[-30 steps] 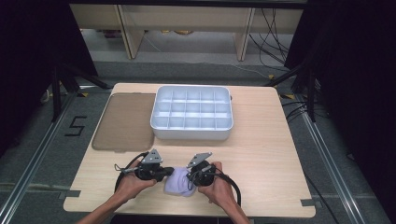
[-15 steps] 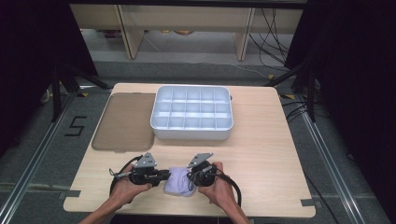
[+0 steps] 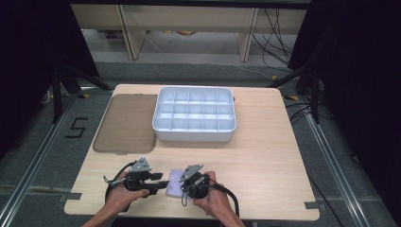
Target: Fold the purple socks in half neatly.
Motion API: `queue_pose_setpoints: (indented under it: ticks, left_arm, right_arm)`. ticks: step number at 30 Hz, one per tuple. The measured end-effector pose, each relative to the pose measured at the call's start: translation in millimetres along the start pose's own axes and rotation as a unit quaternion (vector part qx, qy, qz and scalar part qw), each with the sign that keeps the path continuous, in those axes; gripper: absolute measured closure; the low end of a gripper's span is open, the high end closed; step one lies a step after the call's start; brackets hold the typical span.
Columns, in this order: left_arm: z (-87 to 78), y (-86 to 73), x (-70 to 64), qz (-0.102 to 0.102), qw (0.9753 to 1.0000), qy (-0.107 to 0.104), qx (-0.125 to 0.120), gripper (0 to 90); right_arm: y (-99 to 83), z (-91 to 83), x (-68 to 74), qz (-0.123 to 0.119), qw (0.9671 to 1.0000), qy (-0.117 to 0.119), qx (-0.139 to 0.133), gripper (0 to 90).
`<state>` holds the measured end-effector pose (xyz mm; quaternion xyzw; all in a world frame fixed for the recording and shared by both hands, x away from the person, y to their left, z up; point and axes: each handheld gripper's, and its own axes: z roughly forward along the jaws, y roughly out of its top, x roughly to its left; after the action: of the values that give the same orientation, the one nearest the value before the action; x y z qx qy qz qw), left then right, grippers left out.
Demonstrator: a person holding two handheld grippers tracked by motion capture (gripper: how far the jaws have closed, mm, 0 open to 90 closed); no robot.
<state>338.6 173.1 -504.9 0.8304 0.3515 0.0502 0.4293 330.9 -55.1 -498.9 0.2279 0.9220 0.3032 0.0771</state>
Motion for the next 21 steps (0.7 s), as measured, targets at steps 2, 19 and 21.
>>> queue_pose_setpoints:
  ticks: [2,19,21]
  left_arm:
    - [0.3,0.0,0.6,-0.009,0.9999,0.005,0.0,51.8]
    - [11.4,-3.0,2.7,-0.018,0.9995,0.005,0.027,58.9]
    - [12.8,-2.5,1.7,-0.018,0.9995,0.005,0.027,63.1]
  right_arm:
    - [2.4,-1.7,0.5,-0.002,1.0,0.002,0.006,90.0]
    - [8.7,9.1,3.9,0.018,0.9996,-0.01,-0.02,90.0]
    - [9.1,9.1,3.7,0.017,0.9996,-0.011,-0.02,90.0]
